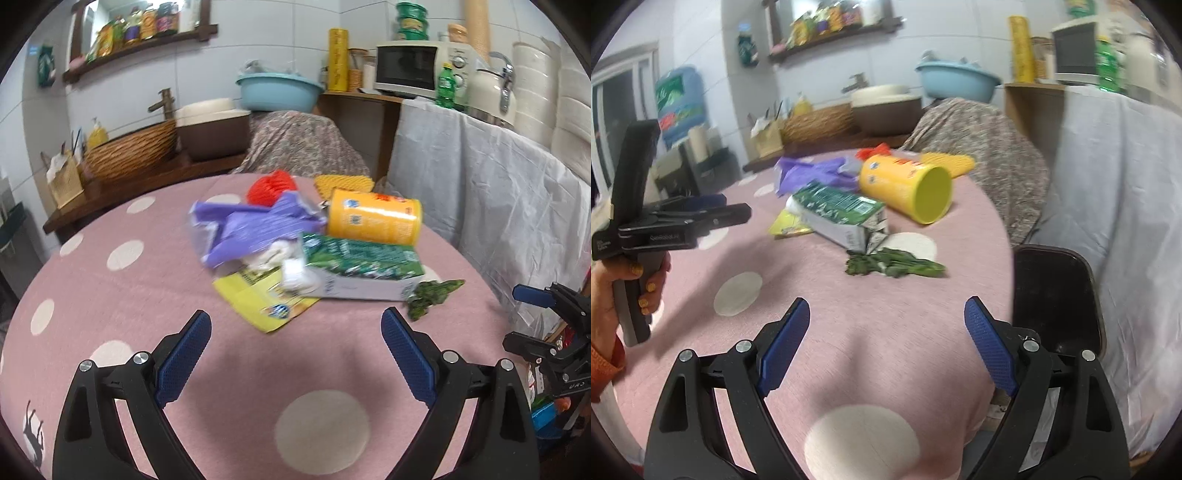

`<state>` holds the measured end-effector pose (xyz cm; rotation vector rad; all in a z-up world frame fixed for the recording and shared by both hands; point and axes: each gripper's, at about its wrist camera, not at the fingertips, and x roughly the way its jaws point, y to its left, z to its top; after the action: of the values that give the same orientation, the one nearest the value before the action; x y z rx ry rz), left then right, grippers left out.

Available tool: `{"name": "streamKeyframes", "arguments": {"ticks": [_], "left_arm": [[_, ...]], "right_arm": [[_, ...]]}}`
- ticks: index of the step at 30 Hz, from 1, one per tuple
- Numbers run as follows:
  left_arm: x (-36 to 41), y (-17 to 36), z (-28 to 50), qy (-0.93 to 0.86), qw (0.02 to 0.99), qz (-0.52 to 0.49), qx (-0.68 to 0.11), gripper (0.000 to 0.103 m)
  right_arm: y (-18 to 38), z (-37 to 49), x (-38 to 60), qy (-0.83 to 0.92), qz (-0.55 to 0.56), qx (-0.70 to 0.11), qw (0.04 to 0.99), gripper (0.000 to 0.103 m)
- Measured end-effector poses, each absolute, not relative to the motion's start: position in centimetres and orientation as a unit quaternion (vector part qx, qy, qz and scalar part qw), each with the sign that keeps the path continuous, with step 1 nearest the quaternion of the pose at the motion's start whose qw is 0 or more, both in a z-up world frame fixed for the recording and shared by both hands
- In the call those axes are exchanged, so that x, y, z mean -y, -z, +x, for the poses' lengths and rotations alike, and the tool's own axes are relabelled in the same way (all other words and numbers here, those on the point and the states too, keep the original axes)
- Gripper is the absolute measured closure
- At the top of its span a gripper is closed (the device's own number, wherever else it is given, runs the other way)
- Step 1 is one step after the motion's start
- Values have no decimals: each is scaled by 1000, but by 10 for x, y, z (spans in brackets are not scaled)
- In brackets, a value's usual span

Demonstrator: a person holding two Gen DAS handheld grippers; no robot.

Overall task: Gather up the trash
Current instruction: 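Move both open tools back toward the table, then grasp the green vegetable sprig with the right tool while the left tool grasps the milk carton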

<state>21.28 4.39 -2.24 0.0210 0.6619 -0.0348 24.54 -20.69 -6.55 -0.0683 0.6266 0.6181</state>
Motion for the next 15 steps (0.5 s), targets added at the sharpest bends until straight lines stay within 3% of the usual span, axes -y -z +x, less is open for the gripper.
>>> {"name": "streamKeyframes", "arguments": {"ticks": [15], "left_arm": [[-65,37,197,32,940,-3,-340,11]], "right_arm": [[86,332,164,-322,-152,-367,860,18]]}}
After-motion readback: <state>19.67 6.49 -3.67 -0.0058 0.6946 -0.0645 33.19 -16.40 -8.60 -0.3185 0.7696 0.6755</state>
